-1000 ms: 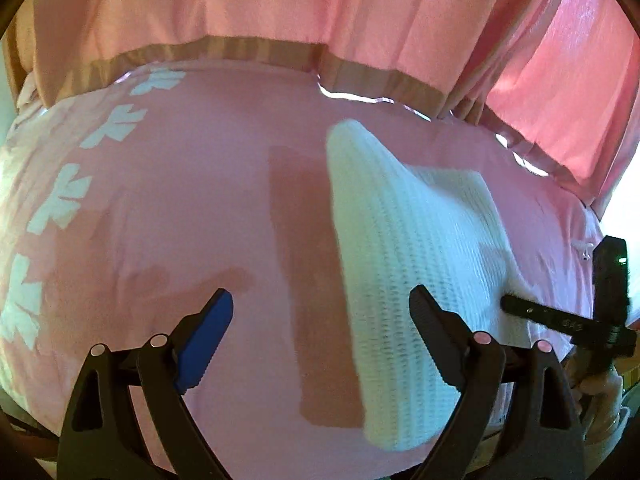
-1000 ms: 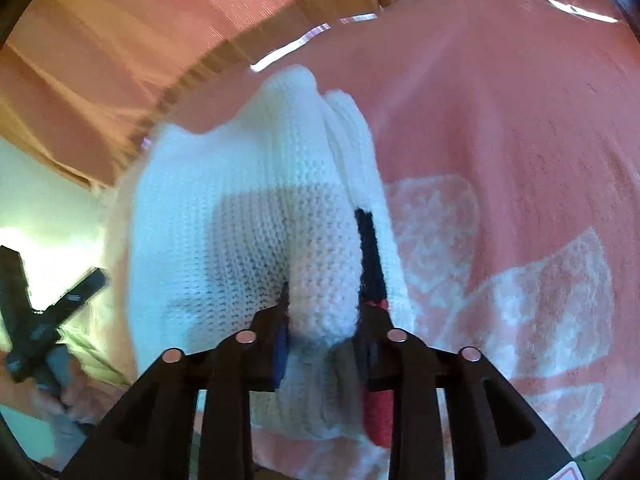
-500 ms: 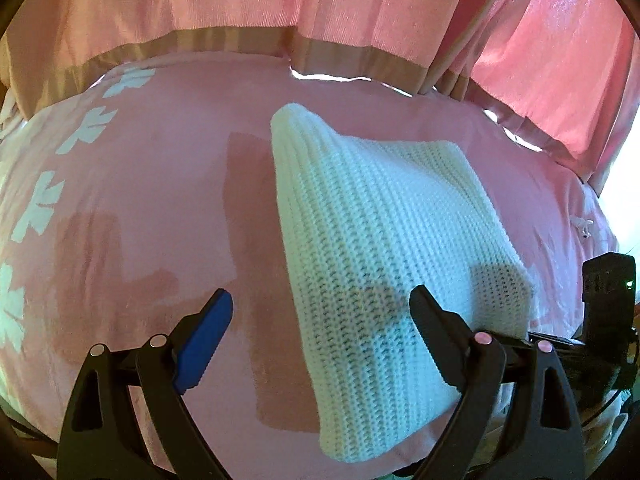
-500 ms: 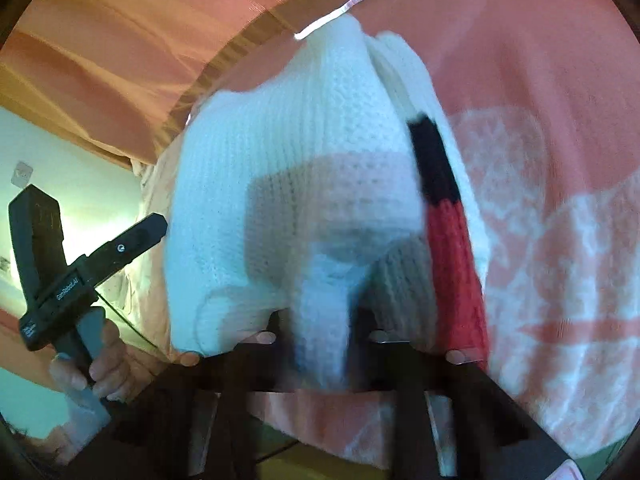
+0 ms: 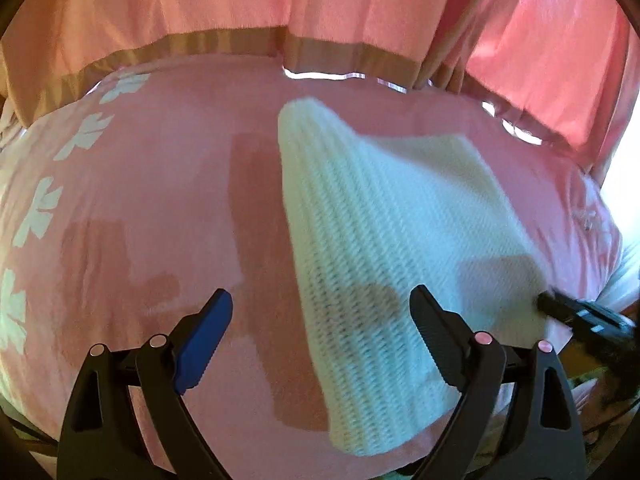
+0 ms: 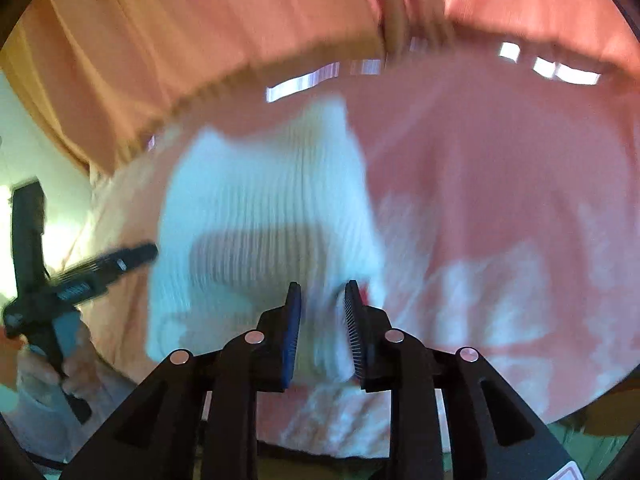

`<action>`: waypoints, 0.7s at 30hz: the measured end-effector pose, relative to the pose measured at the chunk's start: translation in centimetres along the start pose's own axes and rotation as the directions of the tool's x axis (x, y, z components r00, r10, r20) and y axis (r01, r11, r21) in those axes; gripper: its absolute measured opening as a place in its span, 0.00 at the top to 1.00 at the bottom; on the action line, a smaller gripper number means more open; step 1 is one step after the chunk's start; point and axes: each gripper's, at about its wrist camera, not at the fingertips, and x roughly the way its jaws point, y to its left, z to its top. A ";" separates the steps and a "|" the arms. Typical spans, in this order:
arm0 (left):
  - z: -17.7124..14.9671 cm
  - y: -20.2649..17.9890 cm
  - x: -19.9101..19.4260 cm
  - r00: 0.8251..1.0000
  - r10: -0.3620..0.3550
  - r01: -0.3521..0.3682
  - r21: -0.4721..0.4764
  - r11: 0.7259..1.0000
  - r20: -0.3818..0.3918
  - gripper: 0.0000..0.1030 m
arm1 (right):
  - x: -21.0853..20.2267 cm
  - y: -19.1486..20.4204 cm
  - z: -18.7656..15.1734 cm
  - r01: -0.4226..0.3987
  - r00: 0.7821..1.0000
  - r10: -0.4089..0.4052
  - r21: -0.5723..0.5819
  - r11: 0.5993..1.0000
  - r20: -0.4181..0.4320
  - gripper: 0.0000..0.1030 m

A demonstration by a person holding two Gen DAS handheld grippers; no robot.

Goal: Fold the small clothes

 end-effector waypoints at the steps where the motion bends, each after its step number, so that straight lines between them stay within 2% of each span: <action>1: 0.3 0.0 -0.1 1.000 -0.006 0.006 -0.012 1.000 0.010 0.15 | -1.1 0.2 1.2 -0.004 0.999 0.005 -0.009 1.000 0.040 0.77; 3: 1.2 -0.2 0.0 1.000 -0.008 0.008 -0.026 1.000 0.026 0.15 | -1.2 1.2 3.1 -0.044 0.997 0.046 -0.031 0.999 0.056 0.81; 5: 2.0 -0.6 0.5 0.999 -0.002 0.003 -0.034 0.999 0.037 0.15 | 0.2 2.3 5.1 -0.058 0.997 0.061 -0.075 0.995 0.036 0.86; 7: 2.6 -1.1 1.7 0.999 0.017 -0.016 -0.027 1.000 0.028 0.15 | 3.3 4.0 6.4 -0.068 0.998 0.066 -0.124 0.990 -0.020 0.90; 9: 3.0 -1.1 3.0 0.999 0.054 -0.054 -0.026 0.998 0.001 0.15 | 5.6 3.9 6.9 -0.082 0.994 0.072 -0.129 0.988 -0.081 0.95; 10: 3.1 -0.8 4.3 0.996 0.086 -0.087 -0.031 0.996 -0.026 0.13 | 7.5 4.1 7.4 -0.054 0.994 0.039 -0.153 0.987 -0.102 0.95; 11: 3.2 -0.6 4.9 0.995 0.095 -0.097 -0.029 0.995 -0.040 0.13 | 8.6 3.8 7.0 -0.011 0.993 -0.011 -0.179 0.984 -0.120 1.00; 12: 3.2 -0.3 5.8 0.993 0.108 -0.109 -0.020 0.994 -0.052 0.11 | 10.1 3.3 6.9 0.031 0.987 -0.059 -0.187 0.982 -0.147 1.00; 13: 3.2 -0.1 6.3 0.993 0.108 -0.109 -0.014 0.994 -0.052 0.06 | 11.5 2.5 6.8 0.022 0.985 -0.049 -0.165 0.986 -0.164 1.00; 15: 3.3 0.3 7.0 0.993 0.104 -0.105 -0.016 0.994 -0.056 0.04 | 11.4 1.9 7.2 -0.008 0.987 -0.011 -0.117 0.993 -0.159 1.00; 17: 3.6 0.6 6.6 0.994 0.082 -0.086 -0.046 0.995 -0.071 0.05 | 9.8 2.9 8.0 -0.025 0.994 0.013 -0.121 0.992 -0.105 0.99; 19: 3.9 1.1 5.0 0.998 0.049 -0.052 -0.078 0.996 -0.045 0.06 | 8.7 4.4 8.5 -0.120 0.991 0.111 -0.130 0.984 -0.074 0.99; 21: 4.2 1.7 3.3 0.999 0.048 -0.048 -0.096 0.994 0.002 0.06 | 8.7 6.0 8.9 -0.195 0.980 0.186 -0.148 0.969 -0.077 0.98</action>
